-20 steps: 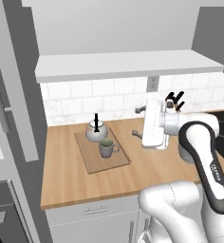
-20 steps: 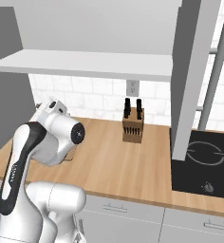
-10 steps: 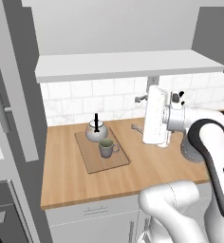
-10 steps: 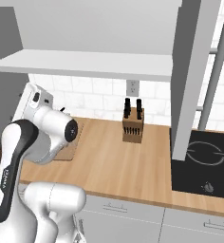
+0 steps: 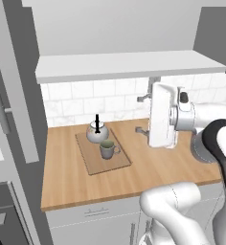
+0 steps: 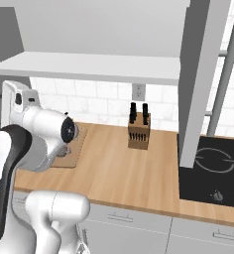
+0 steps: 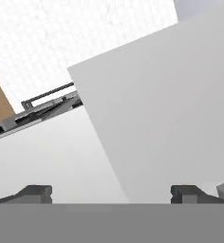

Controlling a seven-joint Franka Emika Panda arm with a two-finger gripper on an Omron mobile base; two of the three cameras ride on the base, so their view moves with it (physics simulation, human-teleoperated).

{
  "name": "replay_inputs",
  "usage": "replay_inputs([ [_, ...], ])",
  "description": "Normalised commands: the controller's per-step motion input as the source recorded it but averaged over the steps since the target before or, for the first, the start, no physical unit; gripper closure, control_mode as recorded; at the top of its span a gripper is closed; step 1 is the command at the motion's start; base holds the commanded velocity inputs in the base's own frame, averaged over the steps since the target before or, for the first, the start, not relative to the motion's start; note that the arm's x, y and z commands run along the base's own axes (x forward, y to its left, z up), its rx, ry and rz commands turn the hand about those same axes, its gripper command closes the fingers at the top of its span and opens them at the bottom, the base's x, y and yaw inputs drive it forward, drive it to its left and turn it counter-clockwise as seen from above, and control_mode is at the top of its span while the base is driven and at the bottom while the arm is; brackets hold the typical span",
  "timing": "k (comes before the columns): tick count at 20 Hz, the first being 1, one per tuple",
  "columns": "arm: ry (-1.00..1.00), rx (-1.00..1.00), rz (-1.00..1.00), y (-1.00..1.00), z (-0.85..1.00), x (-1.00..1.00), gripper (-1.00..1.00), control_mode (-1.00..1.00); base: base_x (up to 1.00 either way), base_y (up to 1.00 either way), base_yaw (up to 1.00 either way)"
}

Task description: Pick the kettle from the counter and place it on the tray. Then pick the mug from the cabinet and place it on the tray. Then close the cabinet doors.

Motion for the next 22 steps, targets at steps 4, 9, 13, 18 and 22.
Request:
replay_inputs([
  [4,-0.15,-0.06,0.02,0.06,0.18,-0.37,-1.0,-1.0,0.0,0.0,0.0],
  [9,0.0,-0.03,0.0,0.19,0.11,-0.45,-1.0,-1.0,0.0,0.0,0.0],
  [13,0.0,-0.03,0.0,0.24,0.09,-0.49,-1.0,-1.0,0.0,0.0,0.0],
  [18,0.0,-0.06,0.0,0.29,0.08,-0.47,-1.0,-1.0,0.0,0.0,0.0],
  [22,0.0,-0.11,0.0,0.35,0.06,-0.45,-1.0,-1.0,0.0,0.0,0.0],
])
